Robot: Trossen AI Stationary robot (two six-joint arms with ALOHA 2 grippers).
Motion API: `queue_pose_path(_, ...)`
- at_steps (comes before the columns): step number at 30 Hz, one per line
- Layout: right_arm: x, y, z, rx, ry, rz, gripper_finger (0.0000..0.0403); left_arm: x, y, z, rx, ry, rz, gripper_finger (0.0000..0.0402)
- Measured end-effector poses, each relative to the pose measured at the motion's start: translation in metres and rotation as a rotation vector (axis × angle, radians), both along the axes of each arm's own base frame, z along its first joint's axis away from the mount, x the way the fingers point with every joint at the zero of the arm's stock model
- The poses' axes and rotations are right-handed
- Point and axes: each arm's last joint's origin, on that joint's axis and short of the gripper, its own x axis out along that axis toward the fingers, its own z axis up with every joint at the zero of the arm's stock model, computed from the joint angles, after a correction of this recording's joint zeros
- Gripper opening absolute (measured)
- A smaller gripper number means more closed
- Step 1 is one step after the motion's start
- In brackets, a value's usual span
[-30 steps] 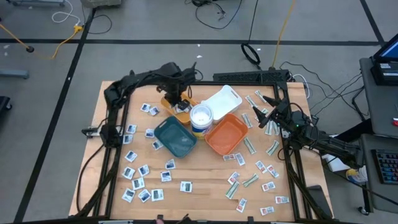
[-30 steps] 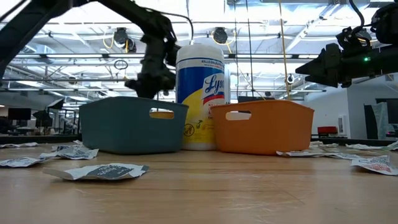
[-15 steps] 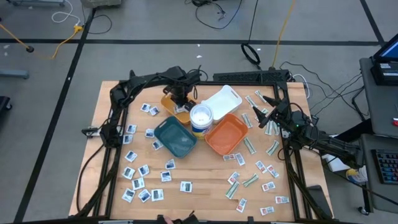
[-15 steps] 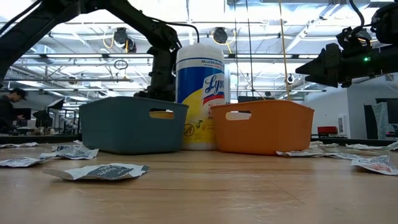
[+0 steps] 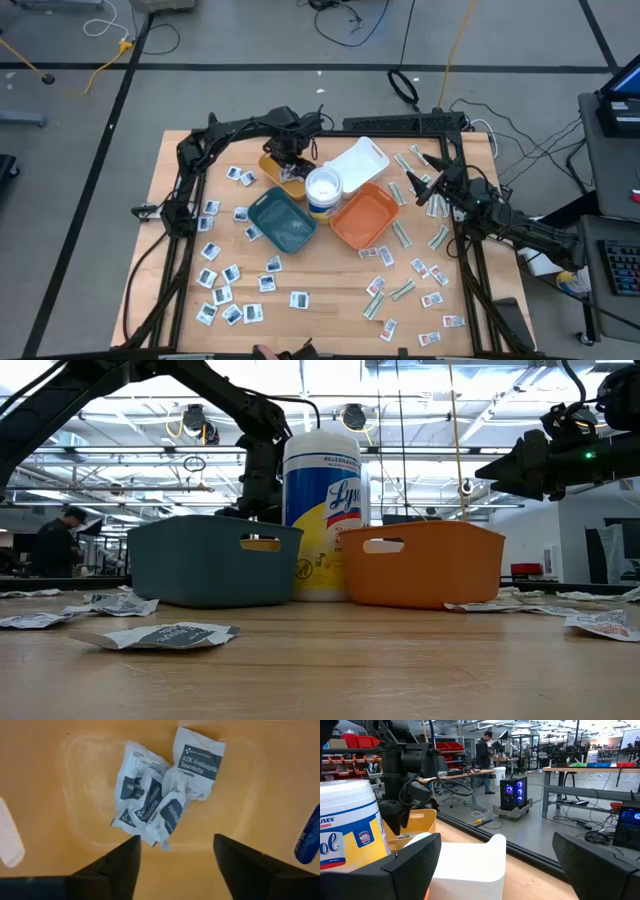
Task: Pick & Place First Aid Supplies
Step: Put the black pad into the yellow bin
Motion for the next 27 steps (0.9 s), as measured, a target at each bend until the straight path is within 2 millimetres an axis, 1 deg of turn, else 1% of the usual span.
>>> queue_pose_path(3,0.000,0.000,0.000,0.000,0.000,0.000,0.0377,-0.002,-0.001,0.006,0.007,-0.008,-0.002,0.0278)
queue_pose_path(6,0.000,0.000,0.000,0.000,0.000,0.000,0.0377,-0.004,-0.003,0.015,0.019,-0.021,-0.001,0.0281)
queue_pose_path(9,0.000,0.000,0.000,0.000,0.000,0.000,0.0377,-0.009,-0.007,0.028,0.032,-0.033,0.001,0.0282)
queue_pose_path(13,0.000,0.000,0.000,0.000,0.000,0.000,0.0377,-0.014,-0.018,0.046,0.057,-0.038,0.001,0.0282)
queue_pose_path(17,0.000,0.000,0.000,0.000,0.000,0.000,0.0377,-0.016,-0.033,0.063,0.078,-0.060,-0.023,0.0283)
queue_pose_path(20,0.000,0.000,0.000,0.000,0.000,0.000,0.0377,-0.015,-0.048,0.071,0.087,-0.079,-0.057,0.0283)
queue_pose_path(22,0.000,0.000,0.000,0.000,0.000,0.000,0.0377,-0.015,-0.059,0.073,0.094,-0.092,-0.085,0.0282)
queue_pose_path(24,0.000,0.000,0.000,0.000,0.000,0.000,0.0377,-0.017,-0.071,0.070,0.094,-0.100,-0.117,0.0282)
queue_pose_path(27,0.000,0.000,0.000,0.000,0.000,0.000,0.0377,-0.026,-0.091,0.065,0.098,-0.104,-0.148,0.0283)
